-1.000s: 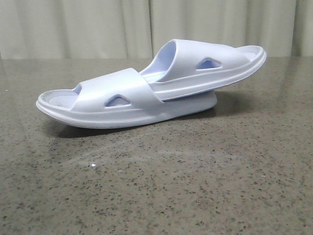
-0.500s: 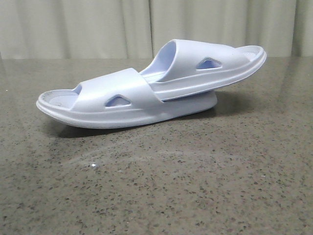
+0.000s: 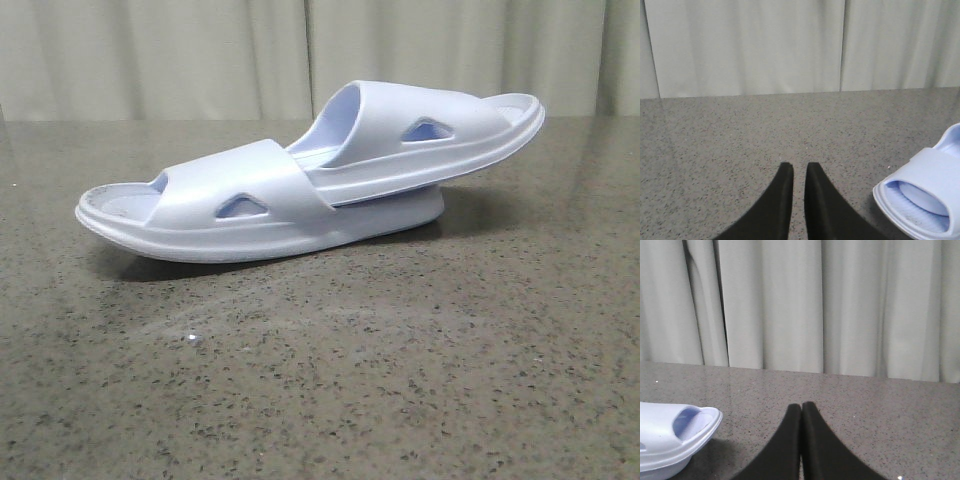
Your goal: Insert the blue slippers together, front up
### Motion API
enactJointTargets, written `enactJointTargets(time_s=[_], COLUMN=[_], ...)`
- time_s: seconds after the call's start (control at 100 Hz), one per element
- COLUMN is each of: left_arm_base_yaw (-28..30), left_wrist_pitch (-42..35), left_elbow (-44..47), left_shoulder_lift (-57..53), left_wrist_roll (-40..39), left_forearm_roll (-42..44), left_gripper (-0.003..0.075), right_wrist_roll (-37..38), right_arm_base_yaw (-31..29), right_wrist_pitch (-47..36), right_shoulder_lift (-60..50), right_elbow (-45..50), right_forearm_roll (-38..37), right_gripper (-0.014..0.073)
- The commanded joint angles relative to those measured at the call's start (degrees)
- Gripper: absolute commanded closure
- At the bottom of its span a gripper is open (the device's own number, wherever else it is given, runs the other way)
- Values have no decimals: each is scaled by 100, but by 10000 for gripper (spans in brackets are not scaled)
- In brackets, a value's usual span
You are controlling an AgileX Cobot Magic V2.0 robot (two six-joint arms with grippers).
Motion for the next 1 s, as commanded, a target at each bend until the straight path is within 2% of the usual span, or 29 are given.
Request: enactJointTargets(time_s=[0.0, 0.14, 0.26, 0.36, 0.55, 0.73, 0.85, 0.99], left_arm_base_yaw=[-101, -297, -434, -450, -450, -473, -461, -461], left_wrist_pitch=[-302, -637, -764, -937, -1046, -1791, -2197, -2197], left_elbow=[-95, -6, 31, 74, 351, 965, 1321, 1524], left_shoulder_lift=[13, -166, -420, -581, -712, -1157, -1475, -1799], left_wrist_roll=[0, 0, -473, -1936, -4754, -7300, -8062, -8175], left_forearm_roll=[-148, 11, 970, 2192, 5170, 7417, 8373, 8795], left_gripper=[704, 704, 704, 704, 704, 704, 704, 704], right_wrist_roll=[-50, -50, -50, -50, -50, -50, -50, -50], right_arm_base_yaw=[-5, -5, -5, -5, -5, -5, -5, -5], right_wrist_pitch=[-420, -420, -420, -420, -420, -420, -420, -420], right_shoulder_lift=[35, 35, 35, 35, 35, 35, 35, 35], right_elbow=[-168, -168, -168, -168, -168, -168, -168, -168], right_forearm_roll=[-44, -44, -44, -44, -44, -44, -44, -44], right_gripper=[701, 701, 701, 701, 701, 701, 701, 701])
